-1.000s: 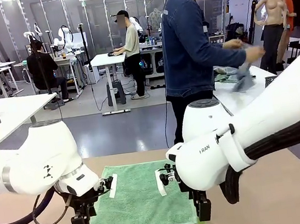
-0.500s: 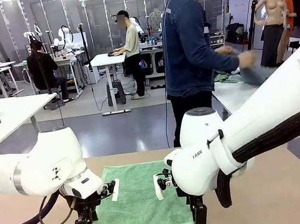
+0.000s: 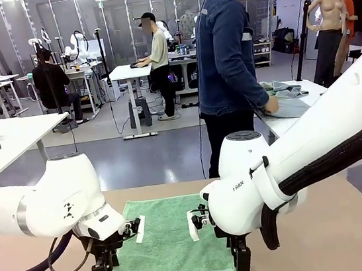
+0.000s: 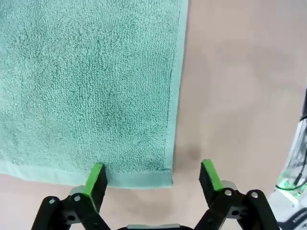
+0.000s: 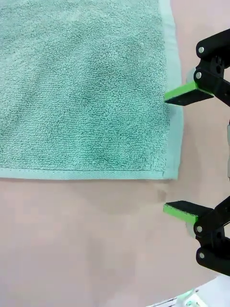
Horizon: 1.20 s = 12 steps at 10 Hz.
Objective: Fold the towels and place them in the basket.
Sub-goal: When a person lays out a Towel with hook on the table, fold it in half twice.
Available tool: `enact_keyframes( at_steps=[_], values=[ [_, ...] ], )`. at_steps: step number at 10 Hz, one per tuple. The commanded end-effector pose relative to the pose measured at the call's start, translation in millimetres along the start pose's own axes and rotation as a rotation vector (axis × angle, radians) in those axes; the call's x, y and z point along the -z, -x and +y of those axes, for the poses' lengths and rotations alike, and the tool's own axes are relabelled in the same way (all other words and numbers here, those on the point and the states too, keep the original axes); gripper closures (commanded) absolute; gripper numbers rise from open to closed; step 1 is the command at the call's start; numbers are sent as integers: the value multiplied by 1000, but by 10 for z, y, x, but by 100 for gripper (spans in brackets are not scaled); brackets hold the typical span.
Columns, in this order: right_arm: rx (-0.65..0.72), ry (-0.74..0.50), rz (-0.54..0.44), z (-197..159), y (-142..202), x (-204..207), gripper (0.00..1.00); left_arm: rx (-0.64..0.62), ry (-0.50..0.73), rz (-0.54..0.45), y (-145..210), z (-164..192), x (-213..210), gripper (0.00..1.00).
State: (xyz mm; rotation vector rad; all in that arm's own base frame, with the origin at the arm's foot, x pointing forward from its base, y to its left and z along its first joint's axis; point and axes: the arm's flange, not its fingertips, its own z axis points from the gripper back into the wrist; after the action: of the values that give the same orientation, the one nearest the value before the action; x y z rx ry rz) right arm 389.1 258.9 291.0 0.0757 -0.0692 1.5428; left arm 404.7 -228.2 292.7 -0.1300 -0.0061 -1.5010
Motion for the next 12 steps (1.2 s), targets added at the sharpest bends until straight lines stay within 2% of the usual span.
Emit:
enact_keyframes(
  at_steps=[1,2,3,4,5,6,7,9,10,12],
  values=[
    [4,-17,4,-45,-48,89,0,18,-27,-7,8,-4,57,25],
    [10,-20,0,-65,-46,112,0,24,-28,-2,5,-12,61,55],
    [18,-22,3,-82,-44,117,8,26,-29,3,-4,-14,61,83],
    [23,-18,4,-102,-36,119,38,22,-27,8,-11,-6,64,100],
    [24,-14,4,-101,-31,108,67,23,-26,10,-18,-10,61,100],
    [28,-12,2,-99,-24,89,65,22,-26,13,-11,-13,61,100],
    [29,-14,4,-100,-20,81,100,19,-26,8,-8,-18,53,100],
    [29,-11,-4,-106,-24,51,100,19,-31,9,-18,-33,16,100],
    [31,-9,-6,-106,-27,28,96,21,-29,6,-23,-43,-4,100],
    [27,-8,-15,-79,-16,-30,100,21,-20,-6,-13,-75,-23,100]
  ],
)
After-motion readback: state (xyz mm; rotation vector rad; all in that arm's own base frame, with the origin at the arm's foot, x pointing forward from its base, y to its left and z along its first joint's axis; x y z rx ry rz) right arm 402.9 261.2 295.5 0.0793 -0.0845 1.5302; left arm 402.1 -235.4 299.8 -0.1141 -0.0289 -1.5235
